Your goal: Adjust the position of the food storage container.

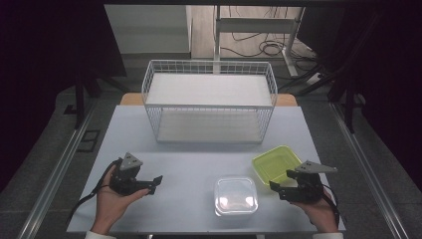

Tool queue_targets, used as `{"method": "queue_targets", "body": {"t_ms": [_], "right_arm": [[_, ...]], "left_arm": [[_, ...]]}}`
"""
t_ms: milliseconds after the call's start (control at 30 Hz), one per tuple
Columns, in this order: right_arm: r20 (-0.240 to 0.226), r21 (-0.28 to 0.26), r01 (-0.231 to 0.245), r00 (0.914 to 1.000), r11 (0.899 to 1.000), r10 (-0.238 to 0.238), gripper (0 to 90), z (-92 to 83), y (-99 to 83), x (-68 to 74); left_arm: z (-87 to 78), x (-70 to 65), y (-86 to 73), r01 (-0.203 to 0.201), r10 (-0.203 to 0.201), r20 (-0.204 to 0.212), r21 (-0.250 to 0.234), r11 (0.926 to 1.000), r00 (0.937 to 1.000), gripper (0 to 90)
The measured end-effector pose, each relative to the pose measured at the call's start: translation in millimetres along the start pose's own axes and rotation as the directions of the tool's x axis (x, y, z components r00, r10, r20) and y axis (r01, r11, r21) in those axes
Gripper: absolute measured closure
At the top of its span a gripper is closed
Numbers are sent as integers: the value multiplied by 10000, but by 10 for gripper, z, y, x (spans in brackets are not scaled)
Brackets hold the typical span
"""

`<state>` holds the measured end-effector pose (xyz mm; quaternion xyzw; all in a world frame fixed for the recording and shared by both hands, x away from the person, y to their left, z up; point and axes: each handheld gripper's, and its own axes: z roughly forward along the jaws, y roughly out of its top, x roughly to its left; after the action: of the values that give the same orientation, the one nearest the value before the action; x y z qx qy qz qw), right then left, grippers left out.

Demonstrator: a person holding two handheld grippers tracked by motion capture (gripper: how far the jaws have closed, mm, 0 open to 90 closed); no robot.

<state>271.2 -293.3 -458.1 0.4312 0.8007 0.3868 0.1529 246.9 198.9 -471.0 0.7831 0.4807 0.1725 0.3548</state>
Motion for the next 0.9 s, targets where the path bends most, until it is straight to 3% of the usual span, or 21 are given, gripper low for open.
{"method": "queue_targets", "body": {"t_ms": [500,633,900], "right_arm": [[214,243,-325,9993,9992,320,267,-37,8,-98],[141,283,-414,9991,9987,410,316,-87,33,-125],[-51,1066,-309,9995,9938,316,414,-93,79,-153]], "left_arm": [[-110,26,-3,163,-163,358,7,9999,9992,129],[-150,55,5,344,-344,169,-37,9994,9993,135],[-176,62,4,284,-278,288,-184,9994,9992,137]]}}
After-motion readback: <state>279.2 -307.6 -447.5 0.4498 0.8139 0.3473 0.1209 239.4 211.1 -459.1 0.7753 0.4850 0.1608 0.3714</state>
